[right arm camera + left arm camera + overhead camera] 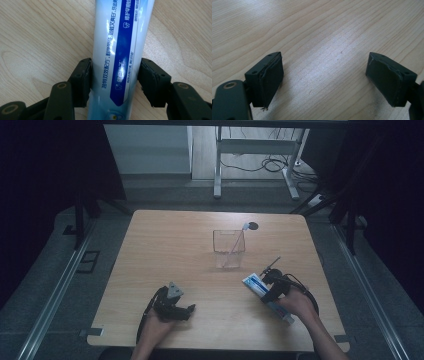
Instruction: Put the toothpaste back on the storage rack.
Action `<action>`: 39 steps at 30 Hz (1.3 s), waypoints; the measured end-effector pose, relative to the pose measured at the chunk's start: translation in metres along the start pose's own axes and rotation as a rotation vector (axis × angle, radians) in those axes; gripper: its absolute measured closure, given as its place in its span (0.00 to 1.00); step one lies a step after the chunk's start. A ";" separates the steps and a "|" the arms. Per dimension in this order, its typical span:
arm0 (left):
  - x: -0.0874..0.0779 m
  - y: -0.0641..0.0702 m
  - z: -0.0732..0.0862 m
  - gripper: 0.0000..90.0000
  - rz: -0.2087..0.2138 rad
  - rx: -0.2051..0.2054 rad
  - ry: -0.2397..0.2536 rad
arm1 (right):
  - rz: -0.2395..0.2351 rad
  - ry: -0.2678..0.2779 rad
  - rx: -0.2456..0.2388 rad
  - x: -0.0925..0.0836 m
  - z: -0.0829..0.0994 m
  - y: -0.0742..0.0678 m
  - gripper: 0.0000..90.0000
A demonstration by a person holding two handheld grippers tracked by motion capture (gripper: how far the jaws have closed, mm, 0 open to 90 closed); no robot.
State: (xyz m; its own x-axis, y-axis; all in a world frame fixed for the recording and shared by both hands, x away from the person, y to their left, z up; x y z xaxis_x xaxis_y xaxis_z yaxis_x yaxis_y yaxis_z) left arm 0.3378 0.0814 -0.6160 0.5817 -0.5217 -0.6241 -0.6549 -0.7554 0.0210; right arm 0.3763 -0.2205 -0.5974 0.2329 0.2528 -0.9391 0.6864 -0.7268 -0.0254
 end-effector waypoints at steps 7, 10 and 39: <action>0.000 0.000 0.000 0.16 0.000 0.000 0.000 | 0.010 -0.057 -0.018 0.002 -0.002 0.000 0.54; 0.000 0.000 0.000 0.16 0.000 0.000 0.000 | 0.004 -0.049 -0.014 0.000 -0.002 -0.001 0.61; 0.000 0.000 0.000 0.16 0.000 -0.003 0.002 | -0.029 0.152 0.009 -0.023 -0.014 -0.003 0.81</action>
Point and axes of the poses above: each handheld gripper's, and its own axes: x roughly forward along the jaws, z roughly out of its underside, y roughly to its right, the point moved 10 cm from there along x, roughly forward along the jaws, and after that the axes turned 8 degrees about y, right-handed, at the moved point
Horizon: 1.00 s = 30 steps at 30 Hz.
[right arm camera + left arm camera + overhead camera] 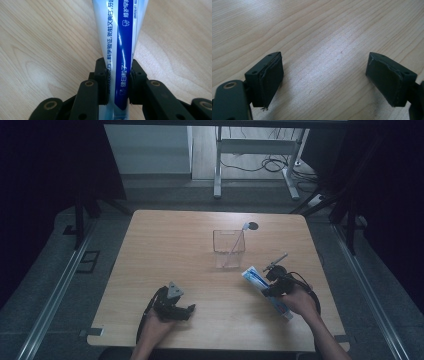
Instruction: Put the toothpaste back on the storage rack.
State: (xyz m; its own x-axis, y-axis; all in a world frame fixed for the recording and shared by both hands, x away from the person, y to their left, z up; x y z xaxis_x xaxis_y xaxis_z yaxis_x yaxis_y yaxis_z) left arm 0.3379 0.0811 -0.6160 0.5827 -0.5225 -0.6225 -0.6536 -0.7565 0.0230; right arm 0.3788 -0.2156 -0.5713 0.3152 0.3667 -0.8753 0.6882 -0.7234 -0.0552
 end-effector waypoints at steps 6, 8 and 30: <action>0.000 0.000 0.000 0.16 0.000 0.000 0.000 | 0.001 0.059 0.000 -0.010 -0.007 0.001 0.81; 0.000 0.000 0.000 0.16 0.000 -0.001 0.000 | 0.000 0.086 0.002 -0.014 -0.011 0.001 0.81; 0.000 0.000 0.000 0.16 -0.001 0.003 0.001 | -0.010 0.308 0.014 -0.047 -0.045 -0.002 0.81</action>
Point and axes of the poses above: each handheld gripper's, and its own axes: x roughly forward along the jaws, z roughly out of its underside, y roughly to its right, the point moved 10 cm from there along x, roughly forward along the jaws, and after that the axes turned 8 degrees about y, right-handed, at the moved point
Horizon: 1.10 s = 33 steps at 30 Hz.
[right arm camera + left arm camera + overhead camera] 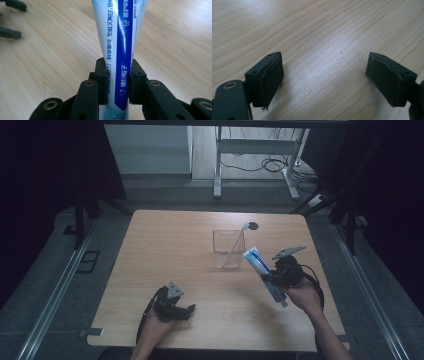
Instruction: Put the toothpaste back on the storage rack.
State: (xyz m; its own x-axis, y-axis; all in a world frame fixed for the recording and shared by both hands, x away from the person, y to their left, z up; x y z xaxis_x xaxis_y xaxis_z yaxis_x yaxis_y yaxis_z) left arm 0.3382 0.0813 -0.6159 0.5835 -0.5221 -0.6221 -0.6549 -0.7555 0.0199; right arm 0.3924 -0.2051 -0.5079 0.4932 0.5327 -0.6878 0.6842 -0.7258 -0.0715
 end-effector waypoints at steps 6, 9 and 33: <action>0.000 0.000 0.000 0.16 0.000 -0.003 0.003 | -0.010 0.044 0.000 0.000 -0.009 -0.002 0.81; 0.000 0.000 0.000 0.16 0.000 -0.002 0.003 | -0.008 0.068 0.001 0.000 -0.014 -0.002 0.81; 0.000 0.000 0.000 0.16 0.001 0.004 -0.002 | 0.001 0.224 -0.018 0.002 -0.053 -0.002 0.81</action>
Point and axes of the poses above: each handheld gripper's, and its own axes: x roughly forward along the jaws, z roughly out of its underside, y roughly to its right, the point moved 10 cm from there along x, roughly forward along the jaws, and after that the axes turned 8 degrees about y, right-handed, at the moved point
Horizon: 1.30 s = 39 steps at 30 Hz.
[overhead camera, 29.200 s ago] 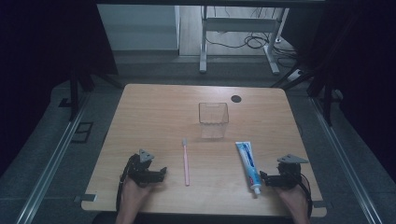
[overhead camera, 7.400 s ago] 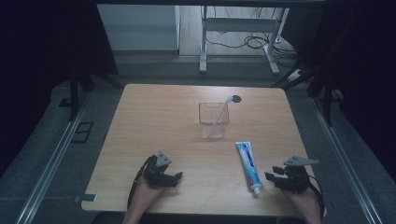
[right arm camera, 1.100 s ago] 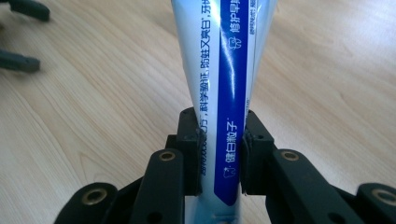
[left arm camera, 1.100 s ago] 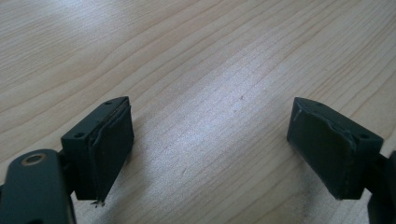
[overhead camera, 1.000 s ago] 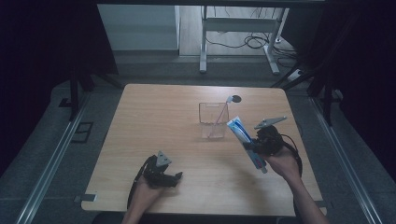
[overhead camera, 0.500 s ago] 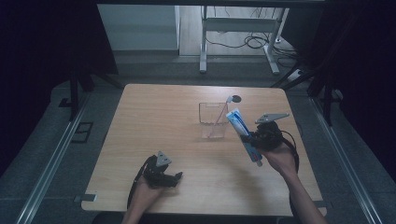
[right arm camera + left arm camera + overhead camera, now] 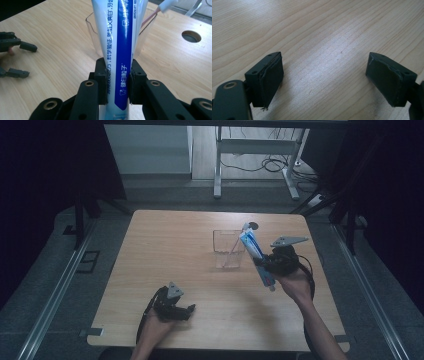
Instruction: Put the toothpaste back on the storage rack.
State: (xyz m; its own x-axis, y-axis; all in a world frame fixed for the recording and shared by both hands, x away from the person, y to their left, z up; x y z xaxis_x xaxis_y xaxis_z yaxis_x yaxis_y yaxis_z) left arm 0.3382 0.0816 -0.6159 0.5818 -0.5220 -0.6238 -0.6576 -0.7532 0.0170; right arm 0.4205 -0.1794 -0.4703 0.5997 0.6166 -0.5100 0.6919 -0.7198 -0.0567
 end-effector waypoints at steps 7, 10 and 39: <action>0.000 0.000 0.000 0.16 0.000 0.000 0.000 | 0.005 0.027 -0.001 0.006 -0.008 -0.001 0.81; 0.000 0.000 0.000 0.16 0.000 -0.001 0.000 | 0.007 0.042 0.001 0.009 -0.011 -0.001 0.81; 0.000 0.000 0.000 0.16 0.000 -0.002 0.000 | 0.014 0.161 -0.024 0.038 -0.059 0.003 0.81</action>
State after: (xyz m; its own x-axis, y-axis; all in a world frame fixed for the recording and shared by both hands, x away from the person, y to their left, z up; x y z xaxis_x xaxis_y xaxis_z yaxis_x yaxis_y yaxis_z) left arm 0.3380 0.0815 -0.6159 0.5819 -0.5218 -0.6238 -0.6562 -0.7543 0.0188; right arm 0.4684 -0.1393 -0.4394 0.6645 0.6515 -0.3661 0.6916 -0.7217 -0.0291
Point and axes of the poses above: each handheld gripper's, and its own axes: x roughly forward along the jaws, z roughly out of its underside, y roughly to its right, the point moved 10 cm from there along x, roughly forward along the jaws, and after that the axes turned 8 degrees about y, right-handed, at the moved point
